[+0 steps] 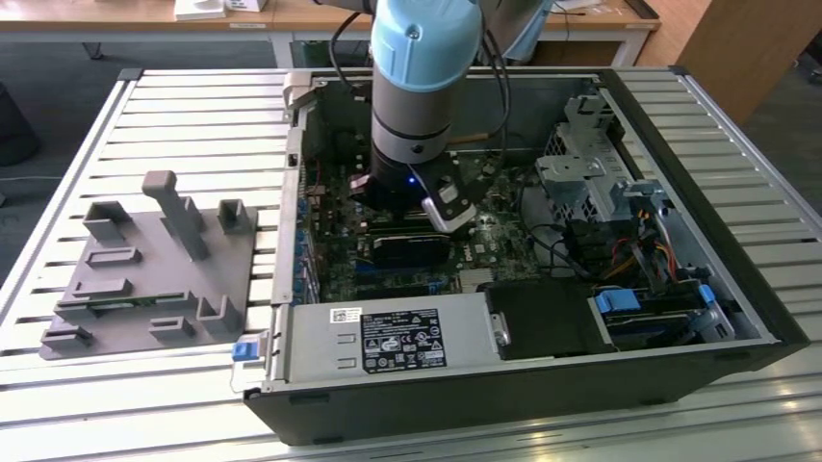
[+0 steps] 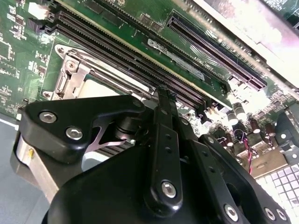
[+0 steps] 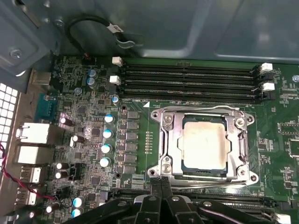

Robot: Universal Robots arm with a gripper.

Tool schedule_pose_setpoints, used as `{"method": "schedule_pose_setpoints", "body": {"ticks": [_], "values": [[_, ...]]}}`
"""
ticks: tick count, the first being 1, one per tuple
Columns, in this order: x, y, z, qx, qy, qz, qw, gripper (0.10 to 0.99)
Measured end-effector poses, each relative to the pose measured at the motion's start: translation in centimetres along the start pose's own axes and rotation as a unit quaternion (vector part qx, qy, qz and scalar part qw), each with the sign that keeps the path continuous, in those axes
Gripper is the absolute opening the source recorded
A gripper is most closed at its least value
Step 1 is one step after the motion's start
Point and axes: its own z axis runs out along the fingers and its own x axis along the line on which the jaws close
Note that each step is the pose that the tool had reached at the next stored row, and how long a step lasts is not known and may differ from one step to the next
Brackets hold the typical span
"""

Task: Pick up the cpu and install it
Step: 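Install the second cpu locking lever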

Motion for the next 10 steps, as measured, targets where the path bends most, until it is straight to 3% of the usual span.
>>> {"method": "schedule_pose_setpoints", "body": {"ticks": [10], "values": [[0.25, -0.1, 0.5, -0.0202, -0.0007, 0.0, 0.9998, 0.106]]}}
